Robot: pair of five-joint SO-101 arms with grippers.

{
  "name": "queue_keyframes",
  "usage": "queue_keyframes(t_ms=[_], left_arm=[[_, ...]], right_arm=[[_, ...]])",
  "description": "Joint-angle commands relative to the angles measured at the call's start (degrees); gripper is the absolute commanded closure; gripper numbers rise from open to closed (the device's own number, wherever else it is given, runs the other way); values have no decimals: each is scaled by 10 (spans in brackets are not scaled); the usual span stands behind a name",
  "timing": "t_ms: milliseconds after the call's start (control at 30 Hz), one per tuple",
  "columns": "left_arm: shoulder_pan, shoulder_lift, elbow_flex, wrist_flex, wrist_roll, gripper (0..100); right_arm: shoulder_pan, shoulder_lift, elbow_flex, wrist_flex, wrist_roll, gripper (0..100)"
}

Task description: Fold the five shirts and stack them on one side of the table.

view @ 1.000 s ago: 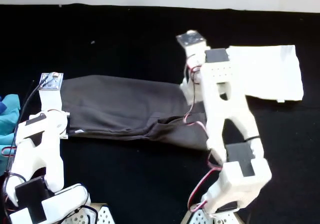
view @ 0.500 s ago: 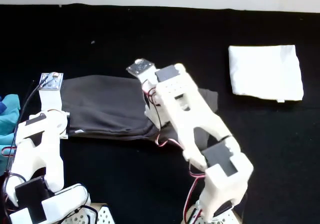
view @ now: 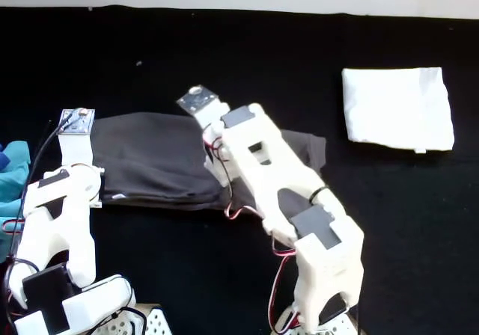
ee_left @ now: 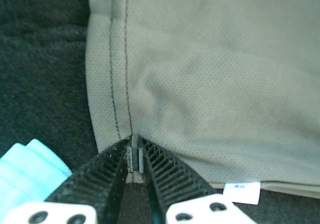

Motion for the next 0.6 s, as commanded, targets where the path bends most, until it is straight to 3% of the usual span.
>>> queue_keyframes(t_ms=[0,267,367,567], left_arm=[[2,0,0,-17,-4,990],[-1,-11,-23,7,-3,987],[2,-60,-80,112,1,987],[-11,-86,-270,306,77,953]], right_arm=[[5,-63,-35,42,4,991],[59,-186,-65,150,7,991],[75,-199,-64,174,7,991],[83,-202,-69,235,7,991]])
